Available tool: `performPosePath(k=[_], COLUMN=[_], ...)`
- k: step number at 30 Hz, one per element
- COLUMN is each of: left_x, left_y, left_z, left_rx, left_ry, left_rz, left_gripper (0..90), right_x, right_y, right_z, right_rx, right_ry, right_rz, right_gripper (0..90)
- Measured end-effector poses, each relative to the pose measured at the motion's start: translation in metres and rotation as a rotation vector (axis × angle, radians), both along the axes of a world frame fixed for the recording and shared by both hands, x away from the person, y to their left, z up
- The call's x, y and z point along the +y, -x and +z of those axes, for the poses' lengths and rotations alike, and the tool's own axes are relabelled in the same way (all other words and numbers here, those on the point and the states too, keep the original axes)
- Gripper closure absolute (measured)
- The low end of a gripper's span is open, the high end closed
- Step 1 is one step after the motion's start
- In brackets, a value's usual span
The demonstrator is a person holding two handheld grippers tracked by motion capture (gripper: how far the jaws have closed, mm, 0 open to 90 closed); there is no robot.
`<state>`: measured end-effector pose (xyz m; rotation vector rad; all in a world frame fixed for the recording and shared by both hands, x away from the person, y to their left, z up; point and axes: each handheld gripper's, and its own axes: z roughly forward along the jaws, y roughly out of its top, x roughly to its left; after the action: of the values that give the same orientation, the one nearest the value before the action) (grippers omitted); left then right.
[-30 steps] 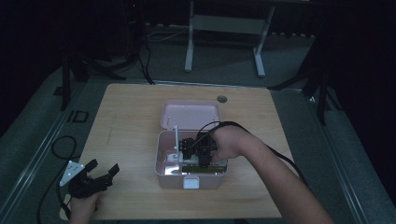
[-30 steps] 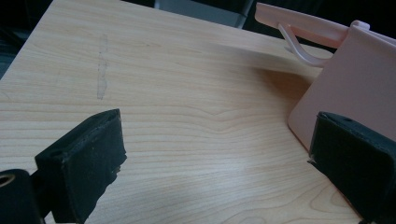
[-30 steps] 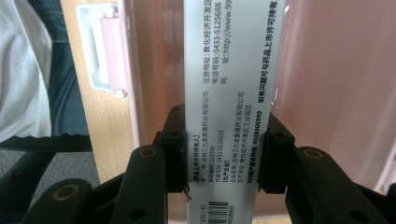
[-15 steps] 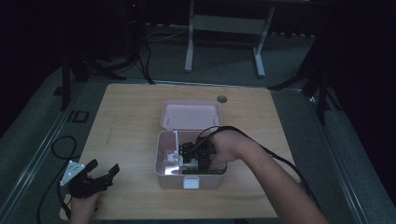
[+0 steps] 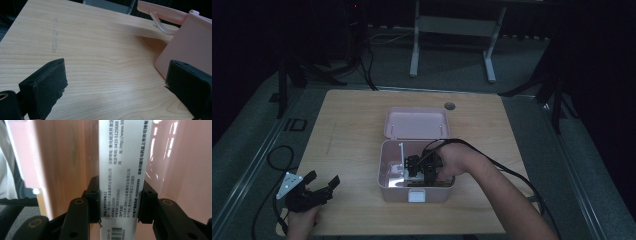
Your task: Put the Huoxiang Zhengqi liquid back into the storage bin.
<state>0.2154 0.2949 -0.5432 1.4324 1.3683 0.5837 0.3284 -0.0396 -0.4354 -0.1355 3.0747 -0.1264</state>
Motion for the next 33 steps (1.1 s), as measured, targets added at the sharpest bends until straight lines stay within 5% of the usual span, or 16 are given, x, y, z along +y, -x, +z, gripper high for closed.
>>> performPosePath(k=[33], left_x=[0.0], left_y=[0.0], left_z=[0.0], left_rx=[-0.002], left_ry=[0.004], left_rz=[0.001], left_gripper=[3.6], right_x=[0.001], right_y=[-0.005], right_z=[-0.02], right_rx=[0.012], right_ry=[-0.007], right_rz=[0.01], right_gripper=[61.1])
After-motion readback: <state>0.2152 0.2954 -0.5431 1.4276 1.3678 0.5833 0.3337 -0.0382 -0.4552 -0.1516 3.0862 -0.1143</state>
